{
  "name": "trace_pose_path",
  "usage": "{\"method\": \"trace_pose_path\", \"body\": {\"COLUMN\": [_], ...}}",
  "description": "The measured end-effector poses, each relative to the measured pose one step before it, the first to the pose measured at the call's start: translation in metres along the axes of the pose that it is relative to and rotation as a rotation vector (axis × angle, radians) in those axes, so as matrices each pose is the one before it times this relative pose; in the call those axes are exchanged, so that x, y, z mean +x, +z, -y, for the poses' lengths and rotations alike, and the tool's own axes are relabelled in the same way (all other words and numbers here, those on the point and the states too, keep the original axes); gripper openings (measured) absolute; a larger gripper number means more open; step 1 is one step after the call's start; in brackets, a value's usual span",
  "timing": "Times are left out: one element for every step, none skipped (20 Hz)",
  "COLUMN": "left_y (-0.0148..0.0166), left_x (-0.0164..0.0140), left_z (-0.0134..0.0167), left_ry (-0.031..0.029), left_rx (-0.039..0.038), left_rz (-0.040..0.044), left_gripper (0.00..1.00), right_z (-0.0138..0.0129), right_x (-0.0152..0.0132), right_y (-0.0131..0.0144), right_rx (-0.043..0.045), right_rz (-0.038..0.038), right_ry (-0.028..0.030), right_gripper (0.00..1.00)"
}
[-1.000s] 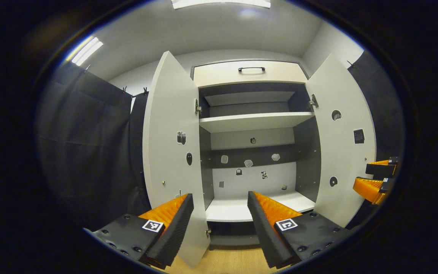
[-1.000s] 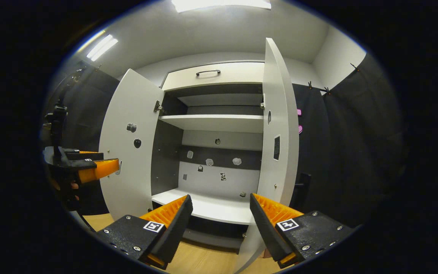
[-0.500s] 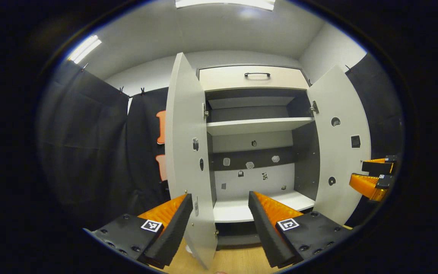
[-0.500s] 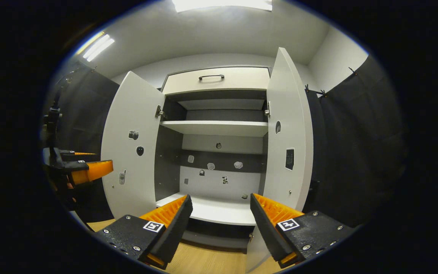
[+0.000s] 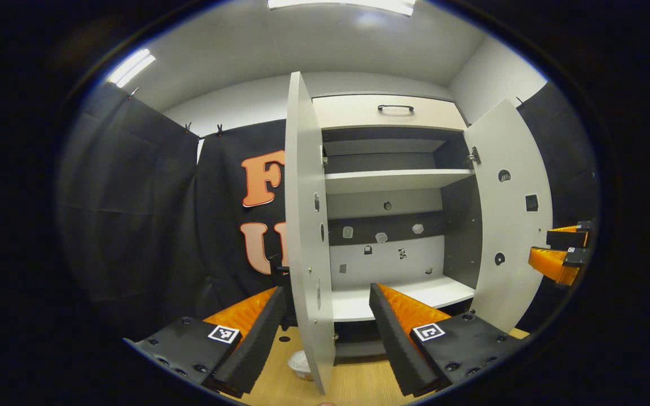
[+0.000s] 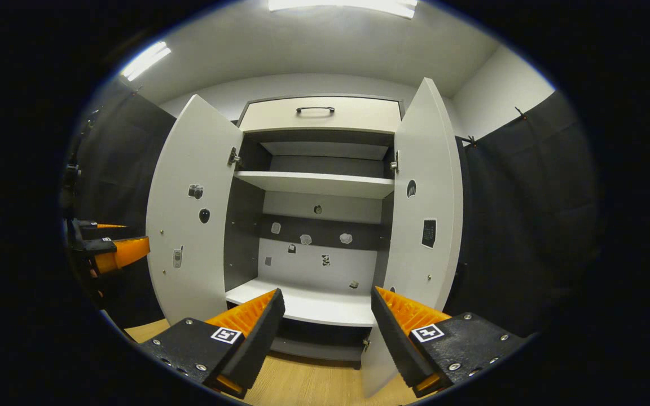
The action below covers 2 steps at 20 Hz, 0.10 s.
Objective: Open the right door of the double-door shoe cabinet with the right hand, and open the left door with the left hand.
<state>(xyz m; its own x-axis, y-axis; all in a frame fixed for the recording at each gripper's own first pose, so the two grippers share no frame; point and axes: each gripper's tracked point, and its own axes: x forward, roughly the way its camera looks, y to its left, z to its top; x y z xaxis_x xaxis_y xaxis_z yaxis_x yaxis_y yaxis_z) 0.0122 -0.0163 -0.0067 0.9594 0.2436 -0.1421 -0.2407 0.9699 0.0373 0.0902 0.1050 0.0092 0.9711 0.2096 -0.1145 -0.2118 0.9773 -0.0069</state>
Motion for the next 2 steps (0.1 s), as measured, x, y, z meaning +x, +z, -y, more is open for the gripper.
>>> {"method": "trace_pose_path", "body": {"left_y": [0.00443,0.00287], "left_x": [-0.00138,-0.00099], "left_z": [-0.00218,-0.00285], "left_ry": [0.01291,0.01989], "left_rx": [-0.00164,0.00592], "left_rz": [-0.00046,-0.00227], "left_gripper": [0.96,0.96], "right_z": [0.00244,0.00098], "right_x": [0.00063,-0.00087], "right_y": [0.00215,0.00079], "right_rx": [0.00119,0.00034], "right_rz": [0.00596,0.00212], "right_ry": [0.00489,0.00562], "right_gripper": [0.93,0.94]}}
